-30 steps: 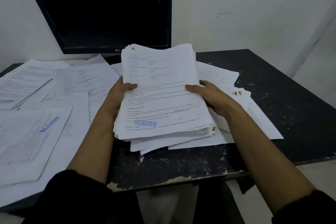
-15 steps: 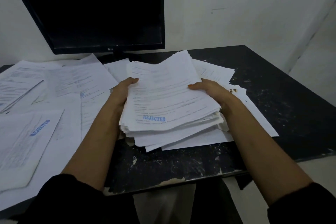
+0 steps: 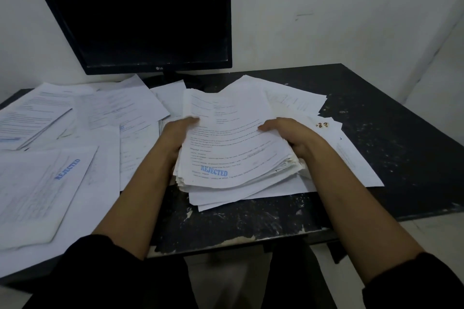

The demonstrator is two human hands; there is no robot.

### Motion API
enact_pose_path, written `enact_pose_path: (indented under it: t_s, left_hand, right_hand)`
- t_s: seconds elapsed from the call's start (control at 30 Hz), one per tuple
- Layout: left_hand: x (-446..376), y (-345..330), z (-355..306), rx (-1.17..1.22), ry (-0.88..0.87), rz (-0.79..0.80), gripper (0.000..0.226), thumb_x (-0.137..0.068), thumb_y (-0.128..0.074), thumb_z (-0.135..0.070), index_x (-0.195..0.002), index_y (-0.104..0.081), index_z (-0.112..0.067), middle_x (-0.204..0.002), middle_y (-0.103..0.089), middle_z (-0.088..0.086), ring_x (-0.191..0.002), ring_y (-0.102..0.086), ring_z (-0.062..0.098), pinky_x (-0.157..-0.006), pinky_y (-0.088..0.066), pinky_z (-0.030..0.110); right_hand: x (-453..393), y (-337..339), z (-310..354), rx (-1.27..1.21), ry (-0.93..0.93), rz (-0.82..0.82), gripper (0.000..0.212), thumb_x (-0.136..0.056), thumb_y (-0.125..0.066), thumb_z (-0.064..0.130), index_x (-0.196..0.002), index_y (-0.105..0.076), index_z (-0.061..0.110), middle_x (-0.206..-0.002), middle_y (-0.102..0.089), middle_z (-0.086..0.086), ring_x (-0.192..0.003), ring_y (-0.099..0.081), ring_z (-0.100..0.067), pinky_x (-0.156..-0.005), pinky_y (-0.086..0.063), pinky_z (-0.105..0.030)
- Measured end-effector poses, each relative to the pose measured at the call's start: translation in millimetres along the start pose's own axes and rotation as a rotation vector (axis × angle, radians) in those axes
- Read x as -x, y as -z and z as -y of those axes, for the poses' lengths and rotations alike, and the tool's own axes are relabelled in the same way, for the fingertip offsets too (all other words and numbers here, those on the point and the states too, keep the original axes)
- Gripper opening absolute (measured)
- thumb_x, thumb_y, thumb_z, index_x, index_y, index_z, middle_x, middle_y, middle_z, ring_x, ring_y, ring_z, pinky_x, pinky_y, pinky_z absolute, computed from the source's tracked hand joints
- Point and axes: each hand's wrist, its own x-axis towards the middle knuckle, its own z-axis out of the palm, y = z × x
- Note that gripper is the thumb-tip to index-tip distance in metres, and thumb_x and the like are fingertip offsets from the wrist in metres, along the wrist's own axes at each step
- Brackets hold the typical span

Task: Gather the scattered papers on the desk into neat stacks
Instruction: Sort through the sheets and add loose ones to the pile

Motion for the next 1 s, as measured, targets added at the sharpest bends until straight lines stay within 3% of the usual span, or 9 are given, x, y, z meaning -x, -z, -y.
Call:
enact_pose_path:
  t_s: [0.13, 0.2, 0.3, 0.4, 0.47, 0.53, 0.7, 0.9, 1.0]
  left_hand:
    - [4, -11, -11, -0.163, -0.1, -0.018, 0.028, -0.094, -0.057, -0.005, -0.12, -0.059, 0.003, -0.108, -0.064, 0.015, -0.071, -0.064, 0.021, -0.048, -0.055, 0.022]
    - [5, -19, -16, 0.071, -0.061, 0.073, 0.025, -0.097, -0.056, -0.023, -0.111, -0.065, -0.003, -0.104, -0.07, 0.013, -0.077, -0.068, 0.025, -0.063, -0.058, 0.03]
    - [-3, -21, -14, 0.397, 0.033, 0.109, 0.046, -0.1, -0.04, -0.044, -0.112, -0.064, -0.007, -0.109, -0.07, 0.012, -0.097, -0.066, 0.029, -0.086, -0.052, 0.038]
    - [-14, -32, -1, 0.404, -0.01, 0.068, 0.039, -0.099, -0.035, -0.032, -0.117, -0.061, -0.009, -0.11, -0.065, 0.01, -0.083, -0.067, 0.022, -0.072, -0.051, 0.032]
    - [-8, -45, 10, 0.13, -0.19, -0.011, 0.024, -0.098, -0.04, -0.016, -0.105, -0.063, -0.013, -0.093, -0.066, 0.005, -0.064, -0.066, 0.014, -0.058, -0.049, 0.026]
    - [-4, -52, 24, -0.325, -0.471, -0.045, 0.023, -0.097, -0.046, -0.008, -0.112, -0.061, -0.015, -0.103, -0.066, 0.004, -0.081, -0.067, 0.019, -0.066, -0.049, 0.027]
    - [-12, -52, 50, -1.434, -0.594, 0.043, 0.073, -0.09, -0.039, -0.07, -0.151, -0.028, -0.031, -0.161, -0.02, -0.002, -0.148, -0.014, 0.025, -0.115, -0.012, 0.053]
    - [-17, -50, 48, -1.418, -0.425, -0.165, 0.097, -0.084, -0.037, -0.078, -0.154, -0.016, -0.014, -0.162, -0.011, 0.012, -0.149, -0.006, 0.029, -0.115, -0.002, 0.051]
    - [-18, -40, 46, -1.444, -0.398, -0.176, 0.077, -0.092, -0.031, -0.069, -0.147, -0.032, -0.015, -0.158, -0.024, 0.01, -0.146, -0.017, 0.026, -0.114, 0.001, 0.054]
  right_hand:
    - [6, 9, 9, 0.111, 0.068, 0.025, 0.029, -0.091, -0.058, 0.003, -0.119, -0.054, 0.008, -0.107, -0.067, -0.01, -0.089, -0.067, -0.028, -0.069, -0.057, -0.033]
    - [8, 21, 14, 0.073, 0.125, -0.018, 0.028, -0.09, -0.059, 0.003, -0.116, -0.056, 0.012, -0.101, -0.068, -0.005, -0.081, -0.067, -0.021, -0.06, -0.056, -0.025]
    - [7, 49, 17, 0.042, 0.214, -0.091, 0.039, -0.088, -0.063, 0.012, -0.126, -0.056, 0.015, -0.12, -0.066, -0.005, -0.092, -0.066, -0.019, -0.078, -0.054, -0.027]
    - [10, 70, 16, -0.173, 0.263, -0.129, 0.036, -0.093, -0.054, 0.002, -0.128, -0.052, 0.008, -0.097, -0.072, -0.001, -0.071, -0.07, -0.012, -0.058, -0.054, -0.02]
    - [11, 80, 11, -0.347, 0.281, -0.112, 0.034, -0.094, -0.048, -0.004, -0.127, -0.052, 0.005, -0.079, -0.075, -0.001, -0.064, -0.072, -0.014, -0.051, -0.054, -0.021]
    - [9, 90, 6, -0.471, 0.293, -0.131, 0.034, -0.093, -0.047, -0.005, -0.124, -0.054, 0.006, -0.078, -0.075, -0.003, -0.067, -0.073, -0.018, -0.053, -0.056, -0.025]
    - [4, 104, -5, -0.527, 0.276, -0.175, 0.023, -0.094, -0.048, -0.002, -0.113, -0.058, 0.007, -0.074, -0.075, -0.002, -0.064, -0.072, -0.016, -0.051, -0.055, -0.024]
    - [-3, 114, -7, -0.502, 0.305, -0.175, 0.038, -0.089, -0.052, -0.004, -0.123, -0.058, 0.012, -0.103, -0.072, -0.007, -0.083, -0.073, -0.022, -0.063, -0.059, -0.032]
    - [-3, 119, -4, -0.406, 0.243, -0.152, 0.034, -0.091, -0.053, 0.001, -0.124, -0.057, 0.009, -0.093, -0.075, -0.006, -0.075, -0.073, -0.021, -0.059, -0.058, -0.029]
